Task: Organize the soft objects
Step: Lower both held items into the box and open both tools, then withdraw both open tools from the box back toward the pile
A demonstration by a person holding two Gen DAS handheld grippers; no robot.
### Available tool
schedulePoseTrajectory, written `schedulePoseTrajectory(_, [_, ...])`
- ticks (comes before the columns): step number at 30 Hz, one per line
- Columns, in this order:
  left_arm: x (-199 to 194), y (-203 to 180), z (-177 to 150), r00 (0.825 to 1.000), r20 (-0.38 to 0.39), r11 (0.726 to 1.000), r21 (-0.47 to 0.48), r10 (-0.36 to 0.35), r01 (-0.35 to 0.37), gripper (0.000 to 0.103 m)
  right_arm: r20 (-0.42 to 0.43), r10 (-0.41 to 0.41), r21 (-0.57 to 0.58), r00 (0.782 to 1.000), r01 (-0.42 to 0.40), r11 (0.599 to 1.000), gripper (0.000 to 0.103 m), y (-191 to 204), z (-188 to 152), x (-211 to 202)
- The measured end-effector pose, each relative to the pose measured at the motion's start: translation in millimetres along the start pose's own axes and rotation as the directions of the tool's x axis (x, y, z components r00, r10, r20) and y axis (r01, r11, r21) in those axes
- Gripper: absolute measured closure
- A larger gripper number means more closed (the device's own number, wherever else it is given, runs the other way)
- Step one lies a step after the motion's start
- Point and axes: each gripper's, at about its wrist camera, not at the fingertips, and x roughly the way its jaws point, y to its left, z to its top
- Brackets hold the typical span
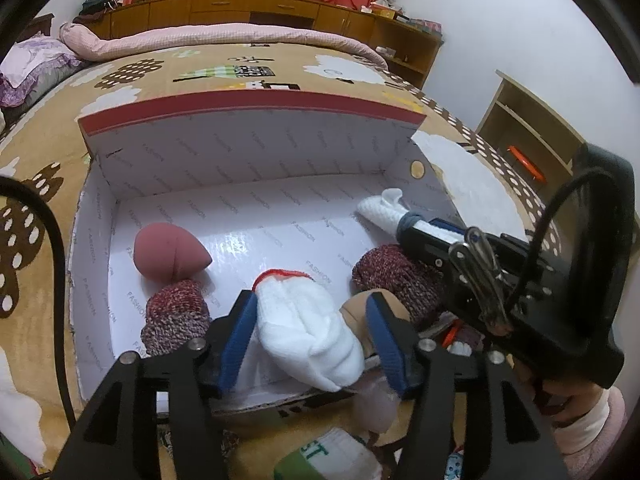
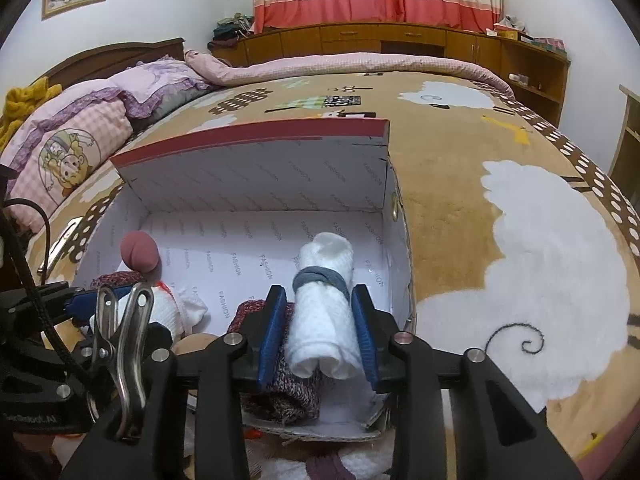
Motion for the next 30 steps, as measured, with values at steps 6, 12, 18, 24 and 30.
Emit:
schedulePoseTrajectory(6, [-7.1,-2.1,-1.1,1.000,0.009,1.000,0.003,0.015,-0.015,0.039,0.011,-0.006,0.006,1.000,0.006,1.000,0.062,0.2,0.4,-6.4])
schedulePoseTrajectory(12, [-16.4,-0.2,-1.7,1.000,0.020,1.000,-0.003,0.018,-0.018,0.038,0.033,-0.008,0.023,0.999,0.007,1.000,0.056,-2.2,0.2,-16.1])
schedulePoseTrajectory(18, [-24.5,-1.2,-2.5,0.999,0.027,1.000,-0.005,0.021,-0.021,0.038,0.047,-0.002,0.024,0.999,0.001,1.000,0.056,-0.6,-3.8,-27.4])
schedulePoseTrajectory(24, [-28.5,-1.9,-3.2,0.999,0.028,1.000,-0.006,0.022,-0.022,0.038,0.066,0.003,0.034,0.998,-0.006,0.999,0.056,1.1,-7.3,-40.0])
schedulePoseTrajectory(30, [-39.7,-3.4,-7.2,0.999,0.037,1.000,-0.002,0.026,-0.026,0.038,0.057,-0.001,0.041,0.998,-0.002,0.999,0.056,1.5,-11.5,-49.3])
